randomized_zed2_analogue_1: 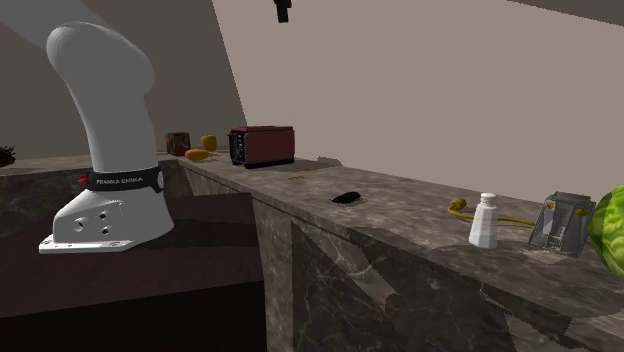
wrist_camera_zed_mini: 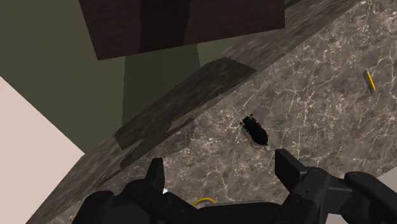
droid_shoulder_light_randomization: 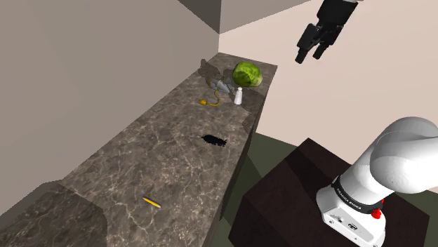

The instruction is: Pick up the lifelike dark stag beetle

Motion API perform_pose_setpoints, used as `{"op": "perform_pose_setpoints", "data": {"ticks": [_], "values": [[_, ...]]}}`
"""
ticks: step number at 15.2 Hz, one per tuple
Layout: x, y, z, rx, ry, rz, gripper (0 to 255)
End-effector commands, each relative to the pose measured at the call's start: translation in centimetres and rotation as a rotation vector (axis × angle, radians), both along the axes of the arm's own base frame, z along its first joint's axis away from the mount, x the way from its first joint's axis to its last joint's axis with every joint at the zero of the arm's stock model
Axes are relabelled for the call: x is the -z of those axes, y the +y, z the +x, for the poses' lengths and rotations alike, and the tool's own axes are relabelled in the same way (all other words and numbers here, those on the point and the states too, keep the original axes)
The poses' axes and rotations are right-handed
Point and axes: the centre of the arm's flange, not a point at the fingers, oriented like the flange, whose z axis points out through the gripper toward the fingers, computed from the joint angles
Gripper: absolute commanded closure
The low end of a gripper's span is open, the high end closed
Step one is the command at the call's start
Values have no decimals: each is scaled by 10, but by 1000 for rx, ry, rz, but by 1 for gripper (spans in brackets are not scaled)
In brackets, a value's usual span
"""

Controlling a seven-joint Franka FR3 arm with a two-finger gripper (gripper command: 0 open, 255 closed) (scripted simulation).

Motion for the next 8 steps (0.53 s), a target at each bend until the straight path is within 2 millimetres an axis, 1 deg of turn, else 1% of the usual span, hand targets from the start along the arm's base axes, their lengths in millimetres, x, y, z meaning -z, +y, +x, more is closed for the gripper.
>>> {"op": "perform_pose_setpoints", "data": {"ticks": [1,8], "values": [[0,0,0,0,0,0,0],[74,25,52,-84,16,-9,0]]}}
